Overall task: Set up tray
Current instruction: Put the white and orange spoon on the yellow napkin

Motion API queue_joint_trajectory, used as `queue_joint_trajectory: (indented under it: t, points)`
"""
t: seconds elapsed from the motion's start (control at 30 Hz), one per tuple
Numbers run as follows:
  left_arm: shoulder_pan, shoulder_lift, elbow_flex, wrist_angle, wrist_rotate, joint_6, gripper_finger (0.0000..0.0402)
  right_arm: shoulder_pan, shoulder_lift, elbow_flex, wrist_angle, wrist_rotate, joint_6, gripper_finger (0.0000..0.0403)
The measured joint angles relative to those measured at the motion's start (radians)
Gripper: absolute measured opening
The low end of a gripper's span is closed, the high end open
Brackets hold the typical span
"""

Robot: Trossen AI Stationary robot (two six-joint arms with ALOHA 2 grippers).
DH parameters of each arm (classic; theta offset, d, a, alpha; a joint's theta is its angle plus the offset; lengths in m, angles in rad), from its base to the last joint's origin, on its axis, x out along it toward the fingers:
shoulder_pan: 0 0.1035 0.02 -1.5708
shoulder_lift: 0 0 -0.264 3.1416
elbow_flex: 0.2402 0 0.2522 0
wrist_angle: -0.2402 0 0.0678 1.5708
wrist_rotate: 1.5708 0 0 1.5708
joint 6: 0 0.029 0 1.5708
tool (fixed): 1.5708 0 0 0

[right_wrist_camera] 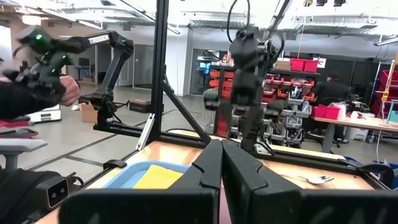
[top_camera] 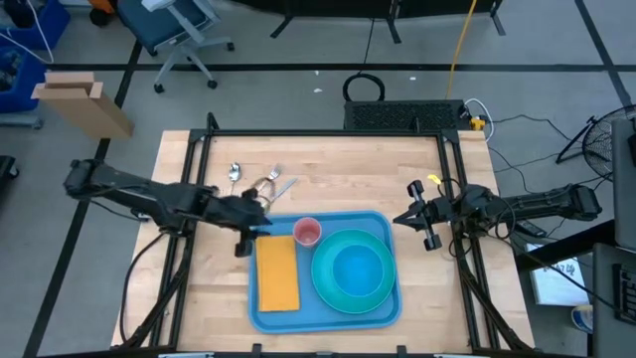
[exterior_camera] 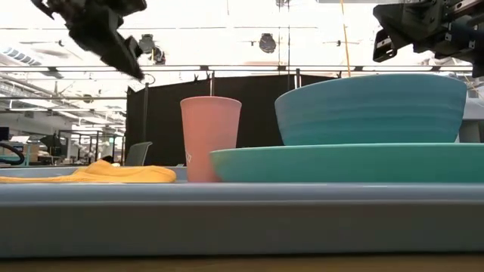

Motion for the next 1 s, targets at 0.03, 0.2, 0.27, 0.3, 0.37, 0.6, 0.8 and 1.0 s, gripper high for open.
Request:
queue_joint_trajectory:
  t: [0.03,0.2,0.27,0.3,0.37,0.6,0.8,1.0]
  points:
    - [0.006,-0.035,-0.029,0.049,-0.023,0.001,0.0107,0.0,0.0,0.0,-0.007,0.0,-0.007,0.0]
    - [0.079,-0.172,-0.143,0.142,-0.143,-0.001,0.001,0.0,0.001,0.0,-0.029,0.002,-0.057,0.0]
    - [0.118,-0.22,-0.189,0.177,-0.162,0.001,0.0011,0.0,0.002,0.0,-0.04,0.012,-0.074,0.0]
    - [0.138,-0.241,-0.213,0.219,-0.173,0.004,0.0013,0.0,0.001,0.0,-0.048,0.033,-0.075,0.0]
    - [0.182,-0.279,-0.256,0.304,-0.184,0.023,0.0012,-0.001,0.003,0.0,-0.064,0.079,-0.072,0.0]
    - [0.324,-0.343,-0.334,0.376,-0.062,0.154,0.0006,-0.003,0.009,0.0,-0.146,0.16,-0.129,0.0]
    - [0.372,-0.4,-0.474,0.497,0.004,0.149,0.0003,-0.018,-0.01,0.0,-0.158,0.159,-0.143,0.0]
    - [0.394,-0.439,-0.565,0.485,-0.148,-0.027,0.0006,-0.06,-0.001,0.0,-0.157,0.217,-0.233,0.0]
